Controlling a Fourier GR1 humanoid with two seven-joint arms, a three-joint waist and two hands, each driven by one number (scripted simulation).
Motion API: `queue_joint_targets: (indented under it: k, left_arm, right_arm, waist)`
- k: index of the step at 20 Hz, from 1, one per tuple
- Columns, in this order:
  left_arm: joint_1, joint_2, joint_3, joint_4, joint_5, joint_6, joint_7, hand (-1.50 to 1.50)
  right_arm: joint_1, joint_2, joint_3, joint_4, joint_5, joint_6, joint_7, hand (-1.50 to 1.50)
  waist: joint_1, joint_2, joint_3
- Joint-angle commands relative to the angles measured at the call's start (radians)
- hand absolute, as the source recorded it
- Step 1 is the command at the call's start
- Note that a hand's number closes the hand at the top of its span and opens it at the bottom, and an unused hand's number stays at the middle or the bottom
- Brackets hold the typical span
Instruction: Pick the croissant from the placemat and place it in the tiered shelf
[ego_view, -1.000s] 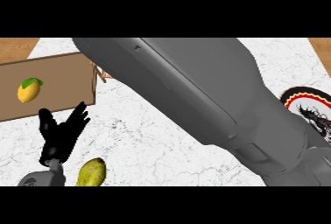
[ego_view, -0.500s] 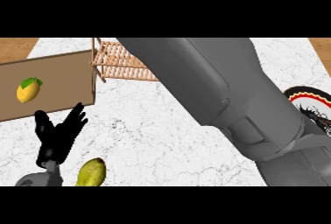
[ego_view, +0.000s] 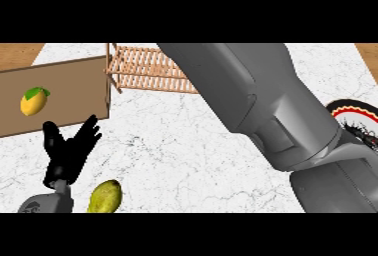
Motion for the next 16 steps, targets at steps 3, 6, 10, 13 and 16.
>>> queue_joint_targets:
  k: [3,6,10,13,16]
  left_arm:
    - [-0.001,-0.034,-0.032,-0.021,-0.02,0.021,0.014,0.0]
    - [-0.026,-0.015,-0.01,0.007,-0.017,0.019,0.013,0.0]
    - [0.05,-0.017,-0.016,0.015,-0.017,-0.011,-0.046,0.0]
    - [-0.024,0.001,0.004,0.017,0.002,-0.016,-0.007,0.0]
    - [-0.004,-0.03,-0.005,0.036,-0.003,-0.003,-0.041,0.0]
  right_arm:
    - [0.0,-0.007,-0.034,0.07,0.009,-0.064,-0.107,1.5]
    - [-0.011,0.009,-0.051,0.099,0.008,-0.09,-0.135,1.5]
    - [-0.035,-0.016,-0.073,0.11,-0.005,-0.034,-0.149,1.5]
    - [-0.023,0.001,-0.025,0.161,0.044,-0.003,-0.167,1.5]
    - [-0.02,-0.012,-0.121,0.11,-0.024,-0.175,-0.112,1.5]
  waist:
    - [0.006,0.002,0.0]
    - [0.009,0.004,-0.001]
    - [0.004,0.0,0.0]
    - [0.003,0.002,-0.001]
    - [0.0,0.004,-0.001]
